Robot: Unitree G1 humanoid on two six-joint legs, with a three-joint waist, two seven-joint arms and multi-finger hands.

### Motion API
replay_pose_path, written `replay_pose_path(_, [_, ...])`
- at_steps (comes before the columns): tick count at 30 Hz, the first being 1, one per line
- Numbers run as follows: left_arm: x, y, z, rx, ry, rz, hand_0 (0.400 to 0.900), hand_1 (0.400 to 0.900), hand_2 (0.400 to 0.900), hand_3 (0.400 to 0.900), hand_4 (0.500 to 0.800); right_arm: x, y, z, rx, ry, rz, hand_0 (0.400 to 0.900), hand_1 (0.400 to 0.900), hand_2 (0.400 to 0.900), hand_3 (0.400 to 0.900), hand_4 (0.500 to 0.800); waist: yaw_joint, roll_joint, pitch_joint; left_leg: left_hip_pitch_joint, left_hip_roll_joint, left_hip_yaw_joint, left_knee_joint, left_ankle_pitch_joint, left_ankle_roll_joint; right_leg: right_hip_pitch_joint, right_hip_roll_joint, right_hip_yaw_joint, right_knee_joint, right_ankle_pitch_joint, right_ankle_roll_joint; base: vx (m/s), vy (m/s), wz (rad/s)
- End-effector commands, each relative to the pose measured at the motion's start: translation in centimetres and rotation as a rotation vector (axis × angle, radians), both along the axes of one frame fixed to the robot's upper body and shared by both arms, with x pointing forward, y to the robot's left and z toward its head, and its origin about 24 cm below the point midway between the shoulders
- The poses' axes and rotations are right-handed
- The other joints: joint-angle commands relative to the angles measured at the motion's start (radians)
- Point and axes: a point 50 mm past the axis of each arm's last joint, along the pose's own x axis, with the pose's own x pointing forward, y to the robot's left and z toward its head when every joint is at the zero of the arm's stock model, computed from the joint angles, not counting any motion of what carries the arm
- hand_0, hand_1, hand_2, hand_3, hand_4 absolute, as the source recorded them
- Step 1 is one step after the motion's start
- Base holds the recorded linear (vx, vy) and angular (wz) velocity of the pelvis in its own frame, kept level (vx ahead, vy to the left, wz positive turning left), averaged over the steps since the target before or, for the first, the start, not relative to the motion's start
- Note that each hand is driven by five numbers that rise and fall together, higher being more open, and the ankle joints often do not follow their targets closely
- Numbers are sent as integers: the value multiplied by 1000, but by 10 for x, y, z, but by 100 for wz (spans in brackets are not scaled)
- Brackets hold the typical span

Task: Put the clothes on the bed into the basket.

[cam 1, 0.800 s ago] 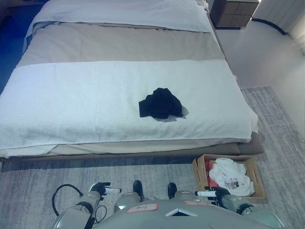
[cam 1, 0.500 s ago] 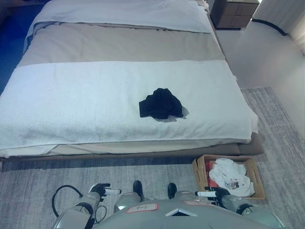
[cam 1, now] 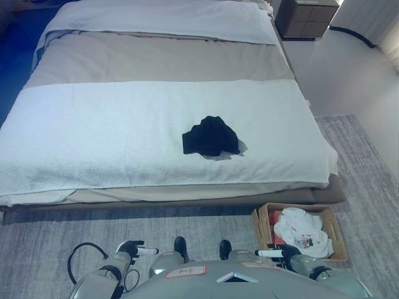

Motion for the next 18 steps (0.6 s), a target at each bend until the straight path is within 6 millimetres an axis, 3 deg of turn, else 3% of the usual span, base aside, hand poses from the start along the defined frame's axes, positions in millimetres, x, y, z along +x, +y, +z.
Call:
replay_pose_path(1, [16,11,6,40,-21,-2,900,900,900,900,800,3,-14,5,-52,18,23,900,900,900,900,800,7,8,40,75,57,70,6,-110,-65,14,-19,-45,4,-61,40,0,0,0])
replay_pose_path(7, [19,13,7,46,-30,-3,900,900,900,900,800,2,-15,5,-54,19,24,900,900,900,900,800,4,9,43,79,59,63,6,-112,-65,24,-15,-44,4,-69,36,17,-20,6])
replay_pose_path(11, [22,18,10,55,-44,13,900,900,900,900,800,6,-18,7,-61,4,14,900,900,900,900,800,3,7,57,67,74,49,17,-99,-67,-2,4,-31,64,-106,13,-21,-81,18])
replay_pose_path(14, [23,20,10,60,-46,22,900,900,900,900,800,10,-20,8,-66,-9,15,900,900,900,900,800,6,4,73,17,75,30,98,-116,-67,-29,14,-23,107,-128,-5,-63,-109,15])
replay_pose_path(18, [26,19,11,45,-63,46,900,900,900,900,800,17,-23,11,-77,-26,40,900,900,900,900,800,15,-4,102,-62,47,-16,241,-128,-80,-41,25,-24,133,-146,-31,-58,-147,19])
